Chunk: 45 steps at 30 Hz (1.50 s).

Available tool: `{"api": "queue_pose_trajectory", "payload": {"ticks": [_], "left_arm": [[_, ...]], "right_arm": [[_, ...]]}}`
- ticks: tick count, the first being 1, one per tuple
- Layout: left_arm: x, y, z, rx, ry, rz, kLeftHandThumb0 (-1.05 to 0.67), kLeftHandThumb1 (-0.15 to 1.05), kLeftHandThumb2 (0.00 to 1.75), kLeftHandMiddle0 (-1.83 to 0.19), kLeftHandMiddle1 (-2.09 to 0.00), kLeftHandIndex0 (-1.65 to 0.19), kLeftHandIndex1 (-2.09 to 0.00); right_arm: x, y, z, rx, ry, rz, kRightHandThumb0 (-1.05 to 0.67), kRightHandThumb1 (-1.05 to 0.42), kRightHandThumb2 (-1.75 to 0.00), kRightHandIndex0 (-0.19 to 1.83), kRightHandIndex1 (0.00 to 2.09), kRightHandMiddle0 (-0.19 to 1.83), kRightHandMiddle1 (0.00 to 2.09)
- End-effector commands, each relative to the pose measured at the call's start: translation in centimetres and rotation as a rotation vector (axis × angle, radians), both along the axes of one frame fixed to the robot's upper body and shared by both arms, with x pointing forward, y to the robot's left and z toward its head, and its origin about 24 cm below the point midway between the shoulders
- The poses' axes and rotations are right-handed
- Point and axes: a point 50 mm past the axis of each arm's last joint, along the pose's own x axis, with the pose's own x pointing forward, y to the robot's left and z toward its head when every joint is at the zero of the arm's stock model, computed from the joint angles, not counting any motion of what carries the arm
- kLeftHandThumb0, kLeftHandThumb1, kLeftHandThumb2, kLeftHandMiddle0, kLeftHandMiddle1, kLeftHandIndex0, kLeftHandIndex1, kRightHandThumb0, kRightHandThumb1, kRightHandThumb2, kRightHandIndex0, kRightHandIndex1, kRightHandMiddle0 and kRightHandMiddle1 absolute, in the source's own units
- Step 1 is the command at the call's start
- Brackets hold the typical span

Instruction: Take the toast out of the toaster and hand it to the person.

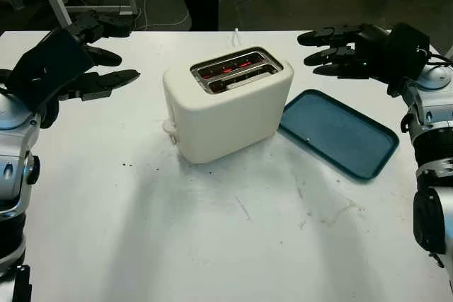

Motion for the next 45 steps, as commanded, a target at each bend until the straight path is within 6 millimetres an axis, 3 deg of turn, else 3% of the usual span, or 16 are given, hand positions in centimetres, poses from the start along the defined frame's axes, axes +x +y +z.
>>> {"api": "queue_pose_trajectory", "payload": {"ticks": [1, 45], "left_arm": [[0.07, -0.28, 0.55, 0.01, -0.025, -0.011, -0.33, 0.79, 0.31, 0.0, -1.12, 0.0, -0.87], [0.08, -0.29, 0.51, 0.01, -0.021, -0.009, -0.35, 0.78, 0.34, 0.0, -1.11, 0.0, -0.88]], "right_arm": [[0.16, 0.28, 0.74, -0.002, -0.034, 0.009, -0.87, -0.81, 0.0, 0.36, 0.64, 0.62, 0.01], [0.15, 0.2, 0.65, 0.002, -0.028, 0.002, -0.88, -0.79, 0.0, 0.37, 0.59, 0.62, 0.0]]}}
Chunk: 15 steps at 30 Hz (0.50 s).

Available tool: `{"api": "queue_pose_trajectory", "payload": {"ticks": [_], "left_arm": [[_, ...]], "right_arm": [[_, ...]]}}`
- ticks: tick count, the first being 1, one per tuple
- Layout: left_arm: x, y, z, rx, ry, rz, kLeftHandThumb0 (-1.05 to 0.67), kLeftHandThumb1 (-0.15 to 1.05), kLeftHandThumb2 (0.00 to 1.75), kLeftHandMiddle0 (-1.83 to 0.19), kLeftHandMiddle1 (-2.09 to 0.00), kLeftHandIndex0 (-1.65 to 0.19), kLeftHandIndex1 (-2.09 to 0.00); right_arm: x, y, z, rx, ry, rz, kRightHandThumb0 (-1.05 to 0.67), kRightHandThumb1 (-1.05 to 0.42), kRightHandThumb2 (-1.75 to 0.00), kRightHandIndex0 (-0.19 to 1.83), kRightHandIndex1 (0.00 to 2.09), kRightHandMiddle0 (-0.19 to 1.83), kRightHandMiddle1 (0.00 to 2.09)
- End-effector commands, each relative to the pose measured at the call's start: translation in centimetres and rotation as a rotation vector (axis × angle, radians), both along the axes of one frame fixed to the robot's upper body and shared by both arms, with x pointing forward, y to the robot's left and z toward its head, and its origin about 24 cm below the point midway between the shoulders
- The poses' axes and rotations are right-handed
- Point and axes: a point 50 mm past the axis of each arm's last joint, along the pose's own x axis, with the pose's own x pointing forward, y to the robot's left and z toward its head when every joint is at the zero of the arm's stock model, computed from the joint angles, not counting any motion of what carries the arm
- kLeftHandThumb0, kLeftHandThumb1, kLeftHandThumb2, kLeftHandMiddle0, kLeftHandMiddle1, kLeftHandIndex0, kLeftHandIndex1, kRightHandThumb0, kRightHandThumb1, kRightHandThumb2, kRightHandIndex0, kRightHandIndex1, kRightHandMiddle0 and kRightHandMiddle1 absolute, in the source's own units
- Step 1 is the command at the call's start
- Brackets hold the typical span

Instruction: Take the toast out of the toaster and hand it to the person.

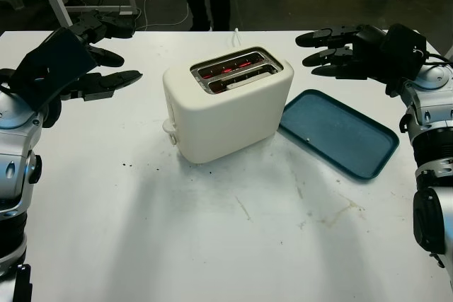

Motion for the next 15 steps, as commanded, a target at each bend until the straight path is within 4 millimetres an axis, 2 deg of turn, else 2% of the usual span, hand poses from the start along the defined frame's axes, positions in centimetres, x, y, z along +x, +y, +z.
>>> {"api": "queue_pose_trajectory", "payload": {"ticks": [1, 15], "left_arm": [[0.0, -0.04, 0.5, 0.0, -0.023, -0.002, -0.34, 0.78, 0.35, 0.0, -1.11, 0.0, -0.88], [-0.02, -0.07, 0.52, -0.006, -0.022, -0.001, -0.32, 0.77, 0.36, 0.0, -1.1, 0.0, -0.86]], "right_arm": [[0.11, 0.1, 0.63, 0.008, -0.025, 0.001, -0.88, -0.8, 0.0, 0.37, 0.59, 0.61, 0.0], [0.13, 0.18, 0.75, 0.003, -0.028, 0.001, -0.88, -0.8, 0.0, 0.37, 0.61, 0.62, 0.01]]}}
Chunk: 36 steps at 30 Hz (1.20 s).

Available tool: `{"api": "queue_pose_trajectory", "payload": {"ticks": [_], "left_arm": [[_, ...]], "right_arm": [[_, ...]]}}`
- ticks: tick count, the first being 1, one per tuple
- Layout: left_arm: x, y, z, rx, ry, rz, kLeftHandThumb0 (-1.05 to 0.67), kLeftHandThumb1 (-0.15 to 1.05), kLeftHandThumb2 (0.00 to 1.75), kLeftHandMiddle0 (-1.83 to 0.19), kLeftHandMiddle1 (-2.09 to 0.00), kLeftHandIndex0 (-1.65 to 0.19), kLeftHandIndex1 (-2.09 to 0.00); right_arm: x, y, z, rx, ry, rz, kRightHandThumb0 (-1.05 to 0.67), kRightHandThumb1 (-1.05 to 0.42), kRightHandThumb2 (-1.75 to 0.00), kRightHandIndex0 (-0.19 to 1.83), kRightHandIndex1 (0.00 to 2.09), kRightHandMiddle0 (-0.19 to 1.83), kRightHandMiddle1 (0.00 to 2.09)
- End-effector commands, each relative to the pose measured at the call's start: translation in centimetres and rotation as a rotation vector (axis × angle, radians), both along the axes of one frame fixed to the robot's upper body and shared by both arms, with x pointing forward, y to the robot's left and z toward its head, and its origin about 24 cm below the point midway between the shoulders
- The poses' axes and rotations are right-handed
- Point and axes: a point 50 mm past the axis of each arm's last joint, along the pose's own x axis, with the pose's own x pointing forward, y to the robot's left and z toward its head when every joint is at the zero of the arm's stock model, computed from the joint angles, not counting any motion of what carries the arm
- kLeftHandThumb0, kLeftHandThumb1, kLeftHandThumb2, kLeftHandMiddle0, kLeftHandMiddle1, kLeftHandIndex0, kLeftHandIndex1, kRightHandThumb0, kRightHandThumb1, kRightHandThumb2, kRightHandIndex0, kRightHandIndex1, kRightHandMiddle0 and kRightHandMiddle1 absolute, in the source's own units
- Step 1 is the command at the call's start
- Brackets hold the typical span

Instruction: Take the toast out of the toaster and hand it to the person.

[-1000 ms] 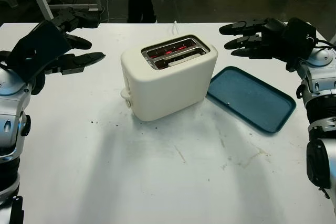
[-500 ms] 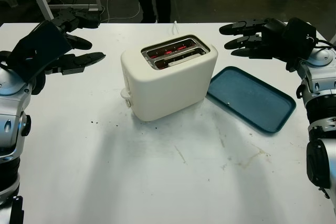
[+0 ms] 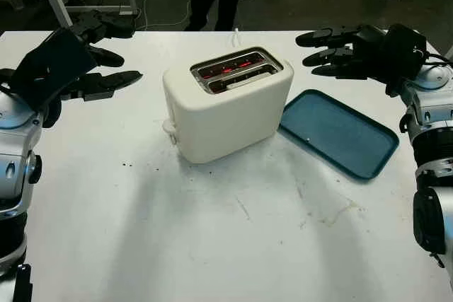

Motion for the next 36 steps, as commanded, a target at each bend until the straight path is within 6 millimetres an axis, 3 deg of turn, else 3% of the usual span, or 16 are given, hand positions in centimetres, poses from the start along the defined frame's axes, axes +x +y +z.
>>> {"api": "queue_pose_trajectory", "payload": {"ticks": [1, 36], "left_arm": [[-0.01, -0.06, 0.52, -0.003, -0.022, -0.001, -0.32, 0.77, 0.36, 0.0, -1.1, 0.0, -0.86], [-0.07, -0.03, 0.45, 0.001, -0.02, -0.002, -0.35, 0.77, 0.38, 0.0, -1.08, 0.0, -0.85]], "right_arm": [[0.13, 0.18, 0.75, 0.002, -0.029, 0.0, -0.88, -0.8, 0.0, 0.37, 0.62, 0.62, 0.01], [0.09, 0.15, 0.67, 0.009, -0.025, 0.004, -0.87, -0.8, 0.0, 0.35, 0.62, 0.61, 0.0]]}}
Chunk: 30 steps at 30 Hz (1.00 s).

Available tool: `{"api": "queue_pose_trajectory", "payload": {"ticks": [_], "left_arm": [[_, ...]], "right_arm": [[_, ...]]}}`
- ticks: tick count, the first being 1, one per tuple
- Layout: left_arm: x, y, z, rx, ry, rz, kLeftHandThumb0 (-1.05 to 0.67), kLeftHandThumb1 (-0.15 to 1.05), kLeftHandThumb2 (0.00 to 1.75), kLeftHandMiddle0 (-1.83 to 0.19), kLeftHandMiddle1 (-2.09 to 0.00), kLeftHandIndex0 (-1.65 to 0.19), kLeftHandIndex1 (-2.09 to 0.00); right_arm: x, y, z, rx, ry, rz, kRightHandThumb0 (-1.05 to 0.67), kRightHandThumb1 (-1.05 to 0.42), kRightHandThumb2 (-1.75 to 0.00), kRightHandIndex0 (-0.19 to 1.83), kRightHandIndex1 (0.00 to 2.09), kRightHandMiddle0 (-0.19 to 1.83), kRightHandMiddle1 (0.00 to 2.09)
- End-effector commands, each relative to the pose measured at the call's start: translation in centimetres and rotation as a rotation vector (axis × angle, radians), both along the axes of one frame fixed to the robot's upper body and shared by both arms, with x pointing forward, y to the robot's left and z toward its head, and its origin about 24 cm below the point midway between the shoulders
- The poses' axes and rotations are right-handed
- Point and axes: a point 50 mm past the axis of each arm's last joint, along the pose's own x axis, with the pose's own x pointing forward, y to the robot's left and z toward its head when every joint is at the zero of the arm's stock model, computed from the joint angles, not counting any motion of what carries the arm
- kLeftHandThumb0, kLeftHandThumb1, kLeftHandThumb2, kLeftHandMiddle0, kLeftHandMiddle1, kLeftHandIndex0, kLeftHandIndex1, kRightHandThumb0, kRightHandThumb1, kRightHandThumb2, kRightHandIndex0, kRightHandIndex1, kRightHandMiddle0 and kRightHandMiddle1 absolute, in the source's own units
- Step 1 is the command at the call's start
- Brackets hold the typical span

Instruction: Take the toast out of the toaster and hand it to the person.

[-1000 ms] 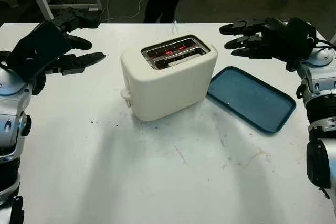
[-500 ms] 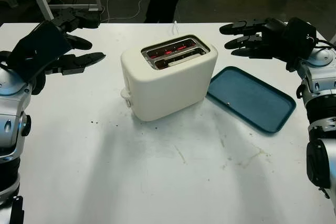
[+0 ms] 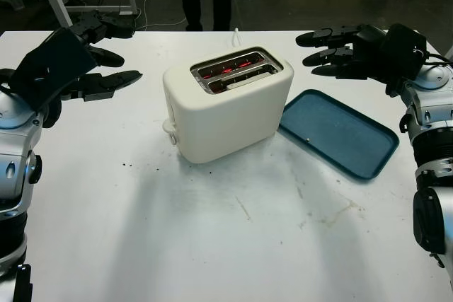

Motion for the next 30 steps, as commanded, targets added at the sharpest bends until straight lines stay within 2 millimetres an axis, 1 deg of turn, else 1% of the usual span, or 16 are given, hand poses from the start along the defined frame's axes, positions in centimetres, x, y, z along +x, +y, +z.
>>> {"api": "queue_pose_trajectory", "payload": {"ticks": [1, 26, 30], "left_arm": [[-0.07, -0.03, 0.44, 0.0, -0.02, -0.002, -0.35, 0.77, 0.38, 0.0, -1.08, 0.0, -0.85], [-0.07, 0.01, 0.43, 0.008, -0.025, -0.003, -0.36, 0.77, 0.37, 0.0, -1.1, 0.0, -0.86], [-0.06, -0.03, 0.45, -0.006, -0.019, 0.001, -0.34, 0.77, 0.37, 0.0, -1.09, 0.0, -0.86]], "right_arm": [[0.09, 0.15, 0.64, 0.011, -0.024, 0.004, -0.87, -0.8, 0.0, 0.35, 0.62, 0.61, 0.0], [0.09, 0.13, 0.55, 0.014, -0.021, 0.0, -0.87, -0.8, 0.0, 0.35, 0.63, 0.61, 0.0], [0.08, 0.16, 0.62, 0.008, -0.029, 0.006, -0.86, -0.8, 0.0, 0.35, 0.63, 0.62, 0.0]]}}
